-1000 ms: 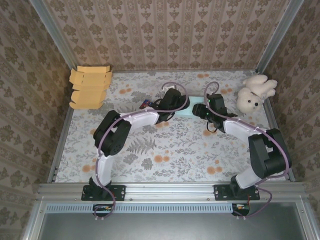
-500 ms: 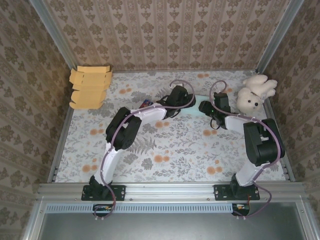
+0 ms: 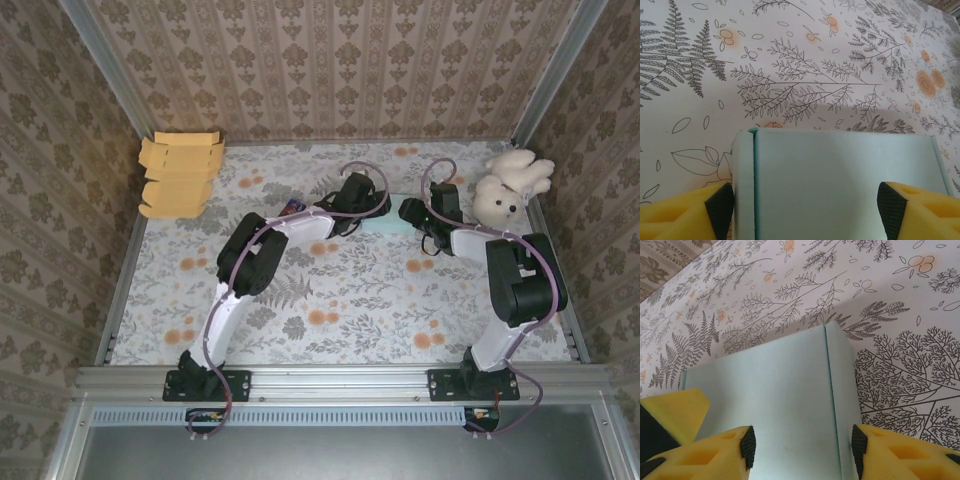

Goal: Fold the paper box

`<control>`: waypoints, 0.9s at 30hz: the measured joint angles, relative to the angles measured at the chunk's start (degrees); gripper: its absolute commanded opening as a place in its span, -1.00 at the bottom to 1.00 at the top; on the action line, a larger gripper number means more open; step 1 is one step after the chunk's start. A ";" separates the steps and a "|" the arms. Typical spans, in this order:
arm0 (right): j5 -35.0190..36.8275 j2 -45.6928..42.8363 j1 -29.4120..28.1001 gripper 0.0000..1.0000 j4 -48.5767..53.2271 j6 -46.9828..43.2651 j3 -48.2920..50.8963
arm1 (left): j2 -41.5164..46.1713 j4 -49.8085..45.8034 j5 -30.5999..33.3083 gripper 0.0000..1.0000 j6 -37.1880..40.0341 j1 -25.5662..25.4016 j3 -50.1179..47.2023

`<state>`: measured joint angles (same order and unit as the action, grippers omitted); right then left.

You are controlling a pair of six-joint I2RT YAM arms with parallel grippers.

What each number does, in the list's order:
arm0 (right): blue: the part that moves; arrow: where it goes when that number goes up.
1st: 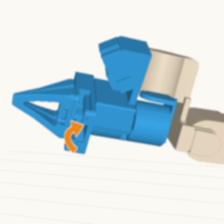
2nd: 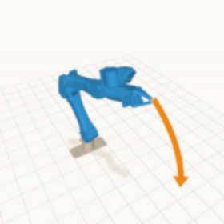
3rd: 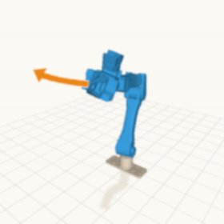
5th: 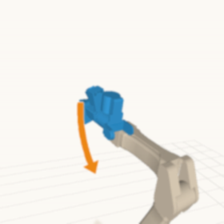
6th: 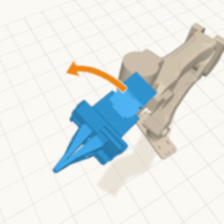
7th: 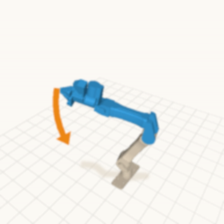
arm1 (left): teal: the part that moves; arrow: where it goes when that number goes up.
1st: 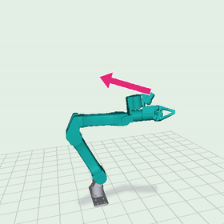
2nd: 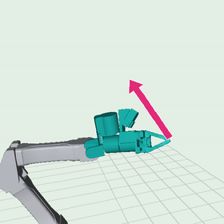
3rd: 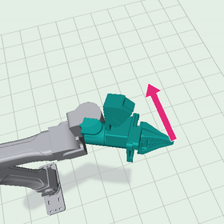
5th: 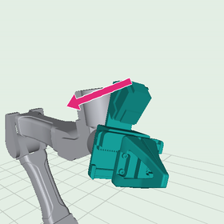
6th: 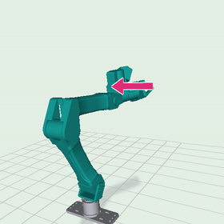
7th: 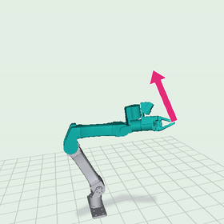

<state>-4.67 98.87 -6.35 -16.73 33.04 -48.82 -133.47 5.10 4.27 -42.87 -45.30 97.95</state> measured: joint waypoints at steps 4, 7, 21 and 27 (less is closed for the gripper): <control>0.48 -0.15 0.11 0.18 0.02 0.00 0.04 | 0.00 -0.74 0.66 0.63 0.02 0.39 0.00; 1.27 -2.03 0.11 0.18 -0.04 0.02 1.27 | 0.59 -0.79 1.14 0.64 0.02 1.20 -1.33; 10.36 -43.50 -16.79 0.26 6.97 -4.83 11.47 | 50.14 -0.98 11.37 0.73 7.98 5.20 -37.46; 10.14 -56.83 -21.75 0.34 13.84 -5.44 15.02 | 68.26 -4.46 12.70 0.77 5.77 22.38 -48.50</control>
<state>5.48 42.04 -28.10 -2.90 27.59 -33.80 -65.21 0.64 16.97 -37.10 -22.92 49.45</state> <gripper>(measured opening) 0.658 0.883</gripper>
